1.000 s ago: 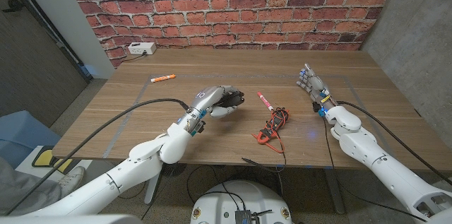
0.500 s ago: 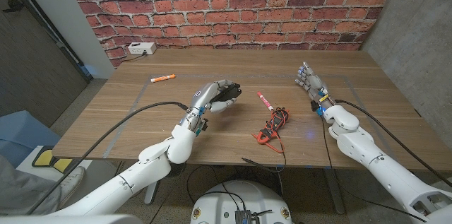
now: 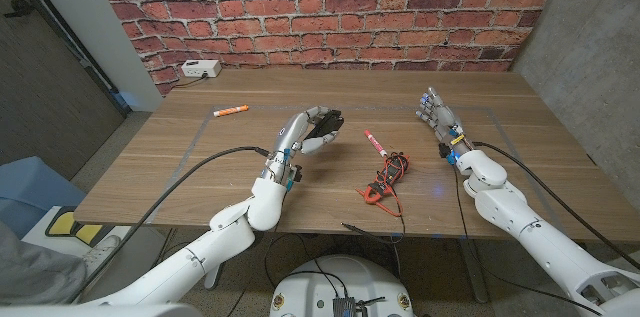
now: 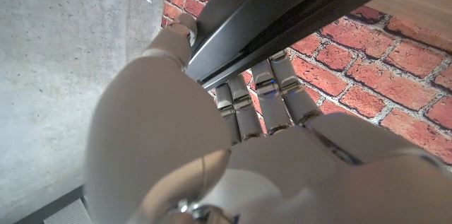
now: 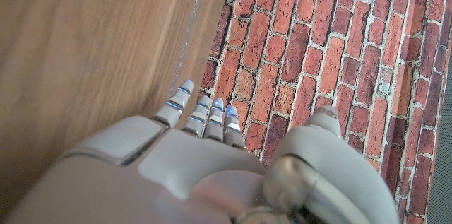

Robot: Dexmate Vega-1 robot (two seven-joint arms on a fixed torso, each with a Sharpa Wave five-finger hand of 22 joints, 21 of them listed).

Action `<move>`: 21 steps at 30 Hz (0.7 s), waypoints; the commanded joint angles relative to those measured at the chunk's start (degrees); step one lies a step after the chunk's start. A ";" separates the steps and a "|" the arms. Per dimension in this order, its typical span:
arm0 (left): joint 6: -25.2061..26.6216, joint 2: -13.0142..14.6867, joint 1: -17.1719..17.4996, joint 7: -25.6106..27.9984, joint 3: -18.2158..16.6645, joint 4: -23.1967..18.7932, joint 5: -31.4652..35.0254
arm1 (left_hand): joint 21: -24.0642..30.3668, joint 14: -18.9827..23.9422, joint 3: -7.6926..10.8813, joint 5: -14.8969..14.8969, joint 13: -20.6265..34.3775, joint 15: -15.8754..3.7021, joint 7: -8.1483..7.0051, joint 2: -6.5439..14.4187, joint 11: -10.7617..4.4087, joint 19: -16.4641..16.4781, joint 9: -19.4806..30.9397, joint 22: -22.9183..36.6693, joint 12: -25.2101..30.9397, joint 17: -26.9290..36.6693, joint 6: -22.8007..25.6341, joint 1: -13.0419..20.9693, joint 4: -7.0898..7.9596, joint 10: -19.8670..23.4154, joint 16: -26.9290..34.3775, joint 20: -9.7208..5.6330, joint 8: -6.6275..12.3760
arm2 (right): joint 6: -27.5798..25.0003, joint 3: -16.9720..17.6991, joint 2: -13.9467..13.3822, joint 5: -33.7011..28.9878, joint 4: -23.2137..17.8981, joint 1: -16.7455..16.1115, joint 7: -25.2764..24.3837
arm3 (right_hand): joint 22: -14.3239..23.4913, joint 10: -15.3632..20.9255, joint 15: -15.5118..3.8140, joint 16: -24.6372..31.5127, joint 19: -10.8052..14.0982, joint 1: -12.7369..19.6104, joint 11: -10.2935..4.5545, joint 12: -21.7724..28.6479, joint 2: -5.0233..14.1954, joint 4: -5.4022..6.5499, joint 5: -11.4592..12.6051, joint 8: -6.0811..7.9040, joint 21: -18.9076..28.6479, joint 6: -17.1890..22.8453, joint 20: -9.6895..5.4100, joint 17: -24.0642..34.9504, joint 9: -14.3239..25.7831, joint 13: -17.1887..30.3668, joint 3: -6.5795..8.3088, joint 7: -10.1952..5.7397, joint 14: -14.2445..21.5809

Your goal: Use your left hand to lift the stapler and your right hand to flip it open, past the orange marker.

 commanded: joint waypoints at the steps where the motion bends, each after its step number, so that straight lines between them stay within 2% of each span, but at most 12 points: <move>1: -6.05 -3.25 -0.51 -1.37 -0.24 3.68 -6.02 | 0.66 10.10 0.48 -0.41 5.02 -16.86 -10.77 4.37 -10.25 0.35 1.59 -0.02 -0.22 2.81 12.19 2.65 0.24 10.12 -0.16 -7.20 3.12 | -0.22 0.13 -0.75 -1.06 -3.50 -1.90 -2.13 | 0.01 0.06 0.48 0.00 0.31 0.38 1.08 0.20 -0.19 -0.16 -0.28 0.18 0.13 0.18 -0.31 -0.01 0.14 0.03 0.35 1.00 -0.40; 6: -8.32 -4.65 -0.51 -1.76 -0.55 5.21 -7.42 | 0.98 10.16 0.45 -0.54 4.85 -16.85 -10.63 4.40 -10.33 0.28 1.53 -0.21 -0.40 2.94 12.36 2.66 0.23 10.35 -0.18 -7.22 3.12 | -0.22 -0.19 -0.67 -1.80 -4.65 -2.29 -2.95 | 0.01 0.13 0.75 -0.03 0.33 0.52 1.21 0.22 -0.16 -0.24 -0.28 0.17 0.13 0.21 -0.28 -0.04 0.14 0.02 0.44 1.15 -0.48; 12: -10.16 -5.27 -0.54 -3.65 -0.79 6.79 -9.23 | 1.38 10.23 0.43 -0.72 4.76 -16.85 -10.45 4.39 -10.32 0.23 1.46 -0.44 -0.62 3.09 12.43 2.71 0.18 10.43 -0.21 -7.23 3.05 | -0.02 -0.34 -0.29 -2.72 -5.77 -2.74 -4.56 | 0.00 0.52 1.25 -0.04 0.26 0.70 2.03 0.33 -0.16 -0.37 -0.29 0.30 0.10 0.66 -0.46 -0.07 0.12 -0.04 0.57 1.52 -0.51; 21: -13.13 -8.34 -0.16 -2.73 -1.73 9.26 -10.92 | 1.94 10.39 0.39 -0.93 4.81 -16.84 -10.49 4.35 -10.30 0.25 1.36 -0.80 -0.74 3.28 12.52 2.70 0.17 10.73 -0.26 -7.31 2.94 | 0.12 -0.14 -0.50 -2.83 -7.54 -3.73 -5.17 | -0.01 0.48 1.44 -0.07 0.25 0.77 1.68 0.26 -0.21 -0.45 -0.32 0.26 0.10 0.73 -0.62 -0.09 0.10 -0.10 0.64 1.62 -0.62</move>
